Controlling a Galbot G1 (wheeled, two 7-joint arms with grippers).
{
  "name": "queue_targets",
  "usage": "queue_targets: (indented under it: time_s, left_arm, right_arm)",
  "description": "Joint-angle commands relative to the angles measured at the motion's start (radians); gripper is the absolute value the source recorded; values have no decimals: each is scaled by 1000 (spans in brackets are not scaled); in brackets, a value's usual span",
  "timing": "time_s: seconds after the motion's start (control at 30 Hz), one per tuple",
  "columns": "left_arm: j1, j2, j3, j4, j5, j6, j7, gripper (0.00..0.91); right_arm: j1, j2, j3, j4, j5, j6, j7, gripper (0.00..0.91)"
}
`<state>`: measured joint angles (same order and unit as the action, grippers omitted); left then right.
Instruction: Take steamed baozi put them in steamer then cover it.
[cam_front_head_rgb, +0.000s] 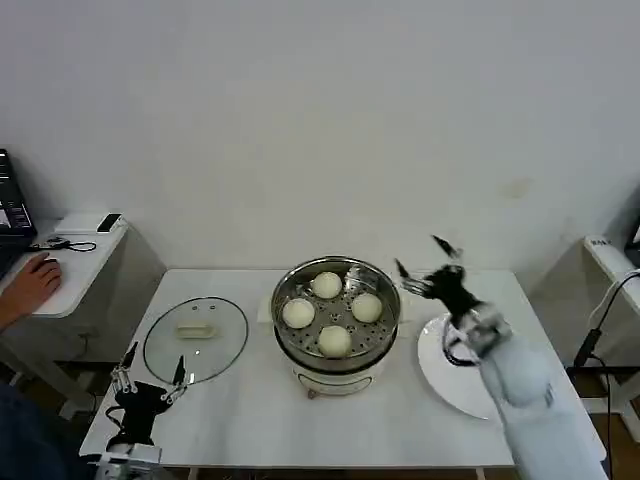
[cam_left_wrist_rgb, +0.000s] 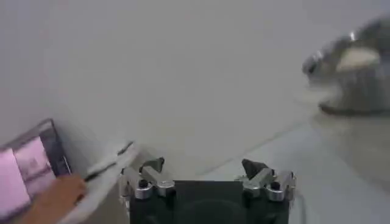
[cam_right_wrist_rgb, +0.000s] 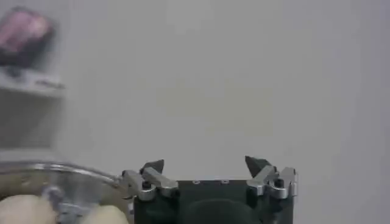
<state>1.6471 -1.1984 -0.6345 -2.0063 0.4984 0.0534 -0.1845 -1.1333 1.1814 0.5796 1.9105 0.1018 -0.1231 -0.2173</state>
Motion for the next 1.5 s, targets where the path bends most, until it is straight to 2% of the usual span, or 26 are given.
queue_targets:
  time_s: [0.03,0.3,0.6,1.17,1.5]
  left_arm:
    - [-80,65,14,196,561,-63,-40,907]
    - [-241,108,72,373,606,-65,-33,907]
    - [-409,118,127,514,598,-70,-27,907]
    - [-560,97,219,727,615,-87,-42,907]
    - [-642,89,228,822,656,-103,-65,907]
  right_arm:
    - [-404,163,351,156,61,68,2,907]
    - [-449,160,420,180,105,71,21,907]
    - [-477,171,433,210,132,63,24,907]
    - [-509,206,451,237,125,72,19,907]
    - [-545,234,466,240,114,93,11,907]
